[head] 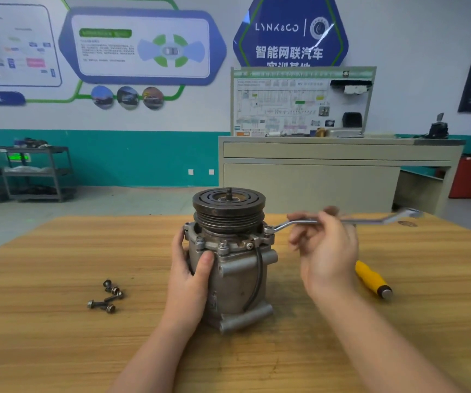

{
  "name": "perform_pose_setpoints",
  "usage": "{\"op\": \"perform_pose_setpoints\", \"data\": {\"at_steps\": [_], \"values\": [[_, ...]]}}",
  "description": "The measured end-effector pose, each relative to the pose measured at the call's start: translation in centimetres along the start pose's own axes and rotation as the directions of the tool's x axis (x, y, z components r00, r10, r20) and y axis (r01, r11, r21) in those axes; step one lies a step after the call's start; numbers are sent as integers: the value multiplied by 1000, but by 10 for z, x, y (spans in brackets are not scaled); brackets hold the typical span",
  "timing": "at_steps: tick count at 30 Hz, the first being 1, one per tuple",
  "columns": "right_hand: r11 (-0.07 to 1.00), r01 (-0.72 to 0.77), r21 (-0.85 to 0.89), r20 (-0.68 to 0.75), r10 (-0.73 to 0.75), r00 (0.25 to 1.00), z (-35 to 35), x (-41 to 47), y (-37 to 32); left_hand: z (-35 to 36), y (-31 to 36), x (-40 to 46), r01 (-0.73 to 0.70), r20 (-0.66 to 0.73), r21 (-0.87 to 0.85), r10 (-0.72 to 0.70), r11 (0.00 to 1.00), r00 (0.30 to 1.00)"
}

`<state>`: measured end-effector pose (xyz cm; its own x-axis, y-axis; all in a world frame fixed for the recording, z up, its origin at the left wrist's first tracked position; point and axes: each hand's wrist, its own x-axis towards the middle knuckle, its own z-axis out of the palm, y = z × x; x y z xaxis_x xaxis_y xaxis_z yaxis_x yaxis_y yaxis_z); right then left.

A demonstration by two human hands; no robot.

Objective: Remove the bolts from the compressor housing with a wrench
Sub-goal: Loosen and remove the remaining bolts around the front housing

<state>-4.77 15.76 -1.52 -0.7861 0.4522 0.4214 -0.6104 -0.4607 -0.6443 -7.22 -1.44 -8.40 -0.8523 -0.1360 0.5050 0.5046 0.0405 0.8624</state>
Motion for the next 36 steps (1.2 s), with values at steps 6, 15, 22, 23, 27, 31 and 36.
{"op": "perform_pose_setpoints", "data": {"at_steps": [6, 15, 22, 23, 27, 31, 36], "values": [[755, -655, 30, 178, 641, 747, 6, 52, -11, -1, 2, -2, 2, 10, -13, -2, 1000, 1000], [984, 3, -180, 132, 21, 991, 13, 31, -29, 1, 8, -4, 13, -4, -26, -13, 1000, 1000], [878, 308, -367, 337, -183, 923, 15, 4, -26, 0, 10, -6, 36, 15, -6, -35, 999, 999], [852, 353, -385, 374, -206, 904, 15, 0, -25, 0, 11, -6, 38, 15, -5, -37, 999, 999], [507, 741, -440, 664, -372, 648, 7, -14, -25, 1, 12, -5, 48, 5, -14, -48, 999, 999], [112, 951, -288, 867, -391, 309, -13, -25, -10, 0, 13, -5, 52, 12, -10, -52, 999, 999], [871, 455, -184, 311, -388, 868, -10, -23, 0, 0, 15, -6, 59, 15, 0, -59, 998, 998]]}}
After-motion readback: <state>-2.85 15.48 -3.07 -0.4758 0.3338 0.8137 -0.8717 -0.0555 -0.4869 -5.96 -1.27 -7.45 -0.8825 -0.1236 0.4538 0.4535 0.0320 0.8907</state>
